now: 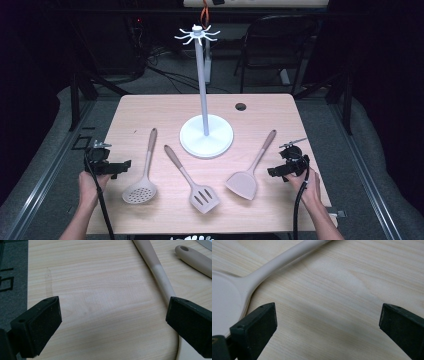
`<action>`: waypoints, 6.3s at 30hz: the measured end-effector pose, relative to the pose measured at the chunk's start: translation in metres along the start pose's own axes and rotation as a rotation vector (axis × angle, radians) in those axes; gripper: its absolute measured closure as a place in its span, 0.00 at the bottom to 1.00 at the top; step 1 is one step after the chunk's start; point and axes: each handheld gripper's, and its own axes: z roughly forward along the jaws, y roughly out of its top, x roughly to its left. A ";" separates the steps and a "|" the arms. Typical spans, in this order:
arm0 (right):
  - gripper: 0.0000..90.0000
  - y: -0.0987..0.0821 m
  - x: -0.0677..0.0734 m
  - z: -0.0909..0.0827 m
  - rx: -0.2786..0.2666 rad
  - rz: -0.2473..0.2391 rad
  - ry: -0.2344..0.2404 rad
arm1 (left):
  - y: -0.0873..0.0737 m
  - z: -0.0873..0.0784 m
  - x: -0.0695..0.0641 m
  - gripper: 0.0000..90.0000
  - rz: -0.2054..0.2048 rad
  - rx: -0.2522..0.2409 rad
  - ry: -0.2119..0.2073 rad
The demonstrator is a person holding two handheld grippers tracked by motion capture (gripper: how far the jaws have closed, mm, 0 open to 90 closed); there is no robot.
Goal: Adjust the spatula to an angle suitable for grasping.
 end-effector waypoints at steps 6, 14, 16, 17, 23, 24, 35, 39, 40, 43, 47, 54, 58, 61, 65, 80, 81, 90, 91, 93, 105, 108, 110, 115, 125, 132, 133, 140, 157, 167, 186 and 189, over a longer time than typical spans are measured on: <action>0.03 0.004 0.001 -0.001 0.001 0.019 0.008 | -0.002 -0.001 0.003 0.00 -0.007 0.000 -0.003; 0.06 0.010 0.014 0.001 -0.009 0.030 0.032 | 0.000 0.000 0.005 0.00 -0.029 0.001 -0.008; 0.08 0.013 0.018 0.000 -0.018 0.031 0.038 | 0.001 0.000 0.004 0.00 -0.028 0.002 -0.005; 0.08 0.015 0.020 0.001 -0.019 0.035 0.039 | 0.001 0.000 0.004 0.00 -0.025 0.002 -0.006; 0.16 0.027 0.036 0.008 -0.035 0.025 0.028 | 0.000 0.001 0.007 0.00 -0.022 0.016 -0.002; 0.16 0.029 0.039 0.010 -0.034 0.016 0.028 | 0.000 0.000 0.007 0.00 -0.013 0.016 0.009; 0.34 0.039 0.060 0.035 0.024 0.037 0.009 | 0.002 0.001 0.002 0.00 0.013 0.017 0.016; 0.39 0.041 0.060 0.039 0.032 0.042 0.002 | 0.002 0.000 0.003 0.01 0.014 0.019 0.016; 0.40 0.042 0.060 0.039 0.036 0.039 0.004 | 0.002 0.000 0.004 0.01 0.015 0.020 0.014; 0.41 0.041 0.059 0.037 0.036 0.042 0.002 | 0.001 0.000 0.004 0.01 0.015 0.022 0.009; 0.44 0.042 0.057 0.036 0.052 0.037 0.003 | 0.001 0.000 0.003 0.01 0.017 0.021 0.012; 0.49 0.040 0.058 0.036 0.038 0.043 0.004 | 0.001 0.000 0.002 0.01 0.024 0.027 0.008; 0.51 0.042 0.056 0.032 0.083 0.014 0.001 | 0.001 -0.001 0.003 0.01 0.024 0.023 0.009; 0.54 0.041 0.054 0.030 0.101 0.008 0.005 | 0.001 -0.001 0.003 0.01 0.025 0.024 0.010; 0.58 0.040 0.053 0.029 0.112 0.006 0.020 | 0.001 -0.002 0.003 0.01 0.025 0.020 0.014; 0.69 0.035 0.048 0.021 0.173 -0.031 0.030 | 0.000 -0.003 0.004 0.01 0.025 0.016 0.013; 0.70 0.034 0.047 0.020 0.180 -0.033 0.032 | 0.000 -0.003 0.004 0.01 0.026 0.017 0.013; 0.74 0.029 0.042 0.016 0.213 -0.052 0.027 | 0.000 -0.003 0.004 0.01 0.030 0.021 0.015; 0.75 0.029 0.042 0.016 0.212 -0.048 0.028 | 0.000 -0.003 0.004 0.01 0.029 0.020 0.015; 0.75 0.028 0.042 0.015 0.220 -0.046 0.031 | 0.000 -0.002 0.004 0.01 0.028 0.021 0.014; 0.80 0.023 0.038 0.010 0.294 -0.054 0.023 | 0.000 -0.003 0.004 0.02 0.028 0.019 0.014; 0.73 0.023 0.039 0.011 0.288 -0.054 0.012 | 0.001 -0.002 0.004 0.01 0.027 0.016 0.013; 0.71 0.025 0.038 0.011 0.277 -0.054 0.006 | 0.001 -0.002 0.003 0.01 0.027 0.017 0.012; 0.69 0.032 0.034 0.014 0.231 -0.032 -0.004 | 0.001 -0.002 0.002 0.01 0.030 0.022 0.011; 0.79 0.041 0.038 0.028 0.233 -0.041 -0.027 | 0.001 -0.001 0.002 0.02 0.031 0.024 0.009; 0.84 0.042 0.043 0.027 0.247 -0.058 -0.029 | 0.001 -0.001 0.002 0.02 0.032 0.027 0.007; 0.84 0.042 0.043 0.027 0.251 -0.061 -0.022 | 0.001 -0.001 0.002 0.02 0.032 0.026 0.008; 0.87 0.037 0.059 0.029 0.229 -0.091 -0.024 | 0.001 -0.001 0.002 0.02 0.033 0.027 0.009; 0.87 0.042 0.055 0.027 0.261 -0.150 -0.001 | 0.001 0.001 -0.001 0.02 0.043 0.041 0.007; 0.87 0.041 0.058 0.008 0.182 -0.171 0.004 | 0.003 -0.003 -0.006 0.02 0.071 0.032 -0.007; 0.87 0.045 0.084 -0.016 0.032 -0.235 0.038 | 0.011 -0.018 -0.022 0.00 0.098 -0.065 -0.076; 0.87 0.047 0.092 -0.020 0.006 -0.260 0.036 | 0.011 -0.018 -0.024 0.00 0.101 -0.066 -0.081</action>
